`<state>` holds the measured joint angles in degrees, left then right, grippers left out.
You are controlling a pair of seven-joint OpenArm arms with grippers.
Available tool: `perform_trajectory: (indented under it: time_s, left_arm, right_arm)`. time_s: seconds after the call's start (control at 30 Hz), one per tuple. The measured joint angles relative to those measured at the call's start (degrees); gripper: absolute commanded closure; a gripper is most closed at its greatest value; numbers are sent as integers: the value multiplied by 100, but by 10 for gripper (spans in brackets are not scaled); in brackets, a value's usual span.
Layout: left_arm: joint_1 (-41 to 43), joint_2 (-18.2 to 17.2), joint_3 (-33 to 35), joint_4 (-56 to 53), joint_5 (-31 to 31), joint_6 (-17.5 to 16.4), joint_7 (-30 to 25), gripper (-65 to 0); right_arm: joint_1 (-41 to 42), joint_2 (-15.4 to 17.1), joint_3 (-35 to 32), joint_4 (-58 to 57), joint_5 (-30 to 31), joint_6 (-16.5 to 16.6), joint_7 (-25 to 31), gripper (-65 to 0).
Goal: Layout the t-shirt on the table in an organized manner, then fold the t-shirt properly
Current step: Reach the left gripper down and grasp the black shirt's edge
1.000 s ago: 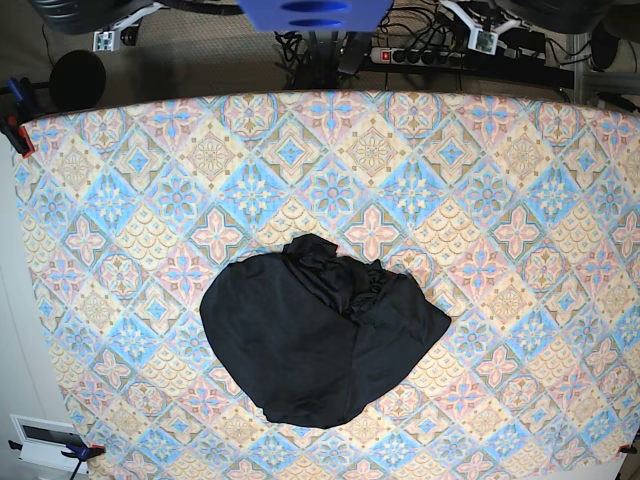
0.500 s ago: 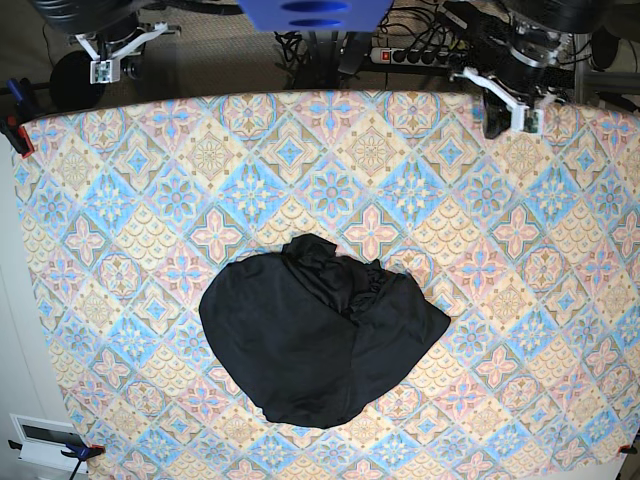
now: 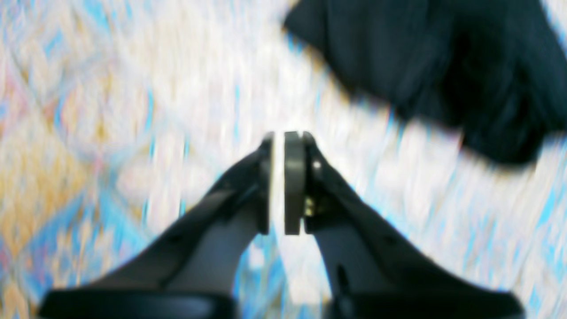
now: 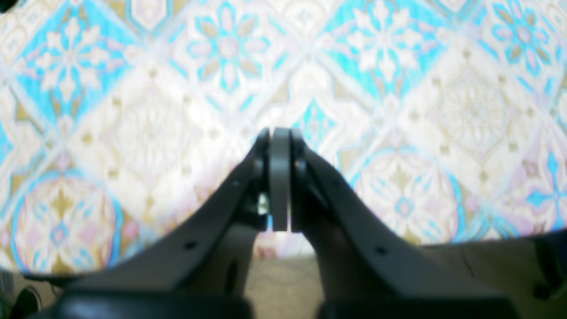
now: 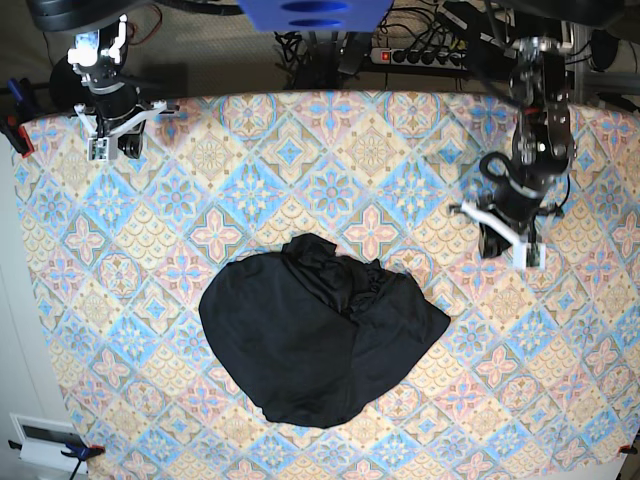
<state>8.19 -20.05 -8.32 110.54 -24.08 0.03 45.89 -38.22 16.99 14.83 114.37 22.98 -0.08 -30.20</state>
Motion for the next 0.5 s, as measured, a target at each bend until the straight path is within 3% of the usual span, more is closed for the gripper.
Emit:
perform_trajectory:
  time_s: [0.17, 0.37, 0.5]
  left_arm:
    - [-820, 52, 675, -1185, 0, 13, 96, -159]
    - [-1818, 275, 1445, -2527, -17, 15, -461, -170]
    - [-2321, 590, 2037, -3427, 61, 15, -560, -172]
  right_arm:
    - [310, 17, -339, -2, -11, -7, -103, 0]
    - [466, 0, -785, -11, -17, -15, -98, 0]
    - [481, -236, -918, -9, 2, 9, -94, 0]
